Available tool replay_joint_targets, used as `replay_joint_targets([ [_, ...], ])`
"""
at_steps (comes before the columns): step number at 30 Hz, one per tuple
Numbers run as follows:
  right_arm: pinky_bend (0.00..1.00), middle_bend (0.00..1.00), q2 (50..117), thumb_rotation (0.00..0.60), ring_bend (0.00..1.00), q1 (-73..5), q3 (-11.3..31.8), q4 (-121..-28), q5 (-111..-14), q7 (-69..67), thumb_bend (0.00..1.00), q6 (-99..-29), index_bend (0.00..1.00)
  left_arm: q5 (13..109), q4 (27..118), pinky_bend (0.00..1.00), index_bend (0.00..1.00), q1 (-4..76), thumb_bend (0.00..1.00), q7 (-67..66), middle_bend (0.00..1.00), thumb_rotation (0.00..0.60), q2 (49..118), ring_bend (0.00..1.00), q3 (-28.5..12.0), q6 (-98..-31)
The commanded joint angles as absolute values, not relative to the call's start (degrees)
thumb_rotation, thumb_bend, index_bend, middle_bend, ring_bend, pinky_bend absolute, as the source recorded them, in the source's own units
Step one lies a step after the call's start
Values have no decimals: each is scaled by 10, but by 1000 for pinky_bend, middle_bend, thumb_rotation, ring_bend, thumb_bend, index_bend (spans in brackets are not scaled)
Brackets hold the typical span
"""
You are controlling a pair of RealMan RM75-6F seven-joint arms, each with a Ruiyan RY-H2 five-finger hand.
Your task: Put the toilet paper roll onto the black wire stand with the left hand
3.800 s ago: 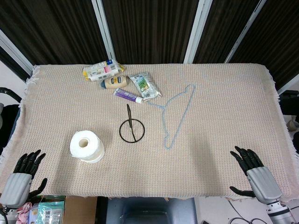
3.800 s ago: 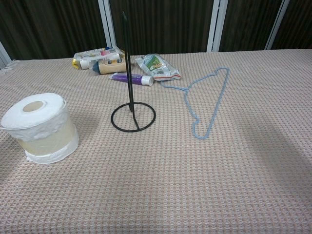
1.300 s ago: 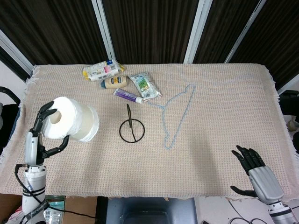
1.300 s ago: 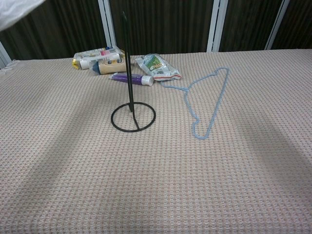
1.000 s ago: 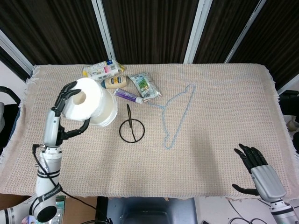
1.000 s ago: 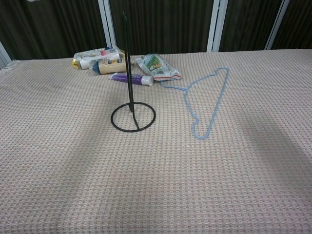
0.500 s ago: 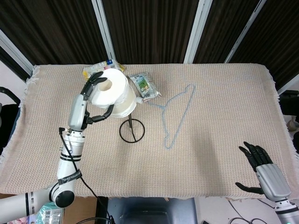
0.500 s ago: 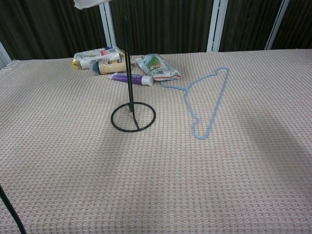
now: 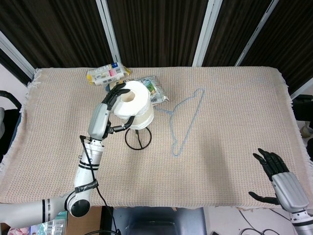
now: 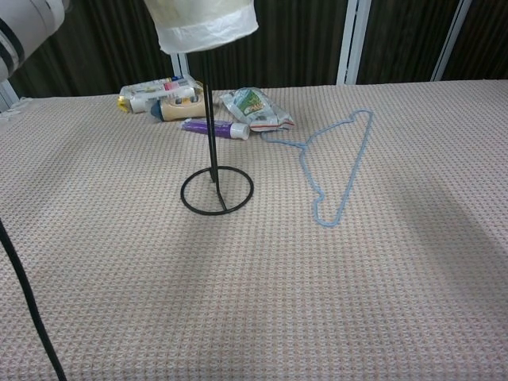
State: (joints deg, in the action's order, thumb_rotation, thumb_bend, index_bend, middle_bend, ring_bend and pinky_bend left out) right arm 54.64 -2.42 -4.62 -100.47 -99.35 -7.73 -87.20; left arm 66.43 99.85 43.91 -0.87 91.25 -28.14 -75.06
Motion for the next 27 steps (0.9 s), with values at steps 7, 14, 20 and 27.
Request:
replay_joint_targets([
  [7,0,0,545,600,0,-23,-47,-1004,-995,-80,179,-873,0,656,1005,480,224,440,491,-16,316,600,907,297,-269,-737],
  [14,0,0,546,600,0,-23,-46,-1004,-994,-78,180,-871,0,687,993,103,7,439,415,-24,91,600,897,10,-255,-741],
  [20,0,0,546,600,0,-22,-46,-1005,-996,-75,179,-872,0,690,996,35,0,437,380,-20,11,600,894,0,-249,-739],
  [27,0,0,546,600,0,-22,-47,-1005,-996,-75,180,-872,0,695,1006,28,0,434,378,-20,0,600,888,0,-243,-738],
])
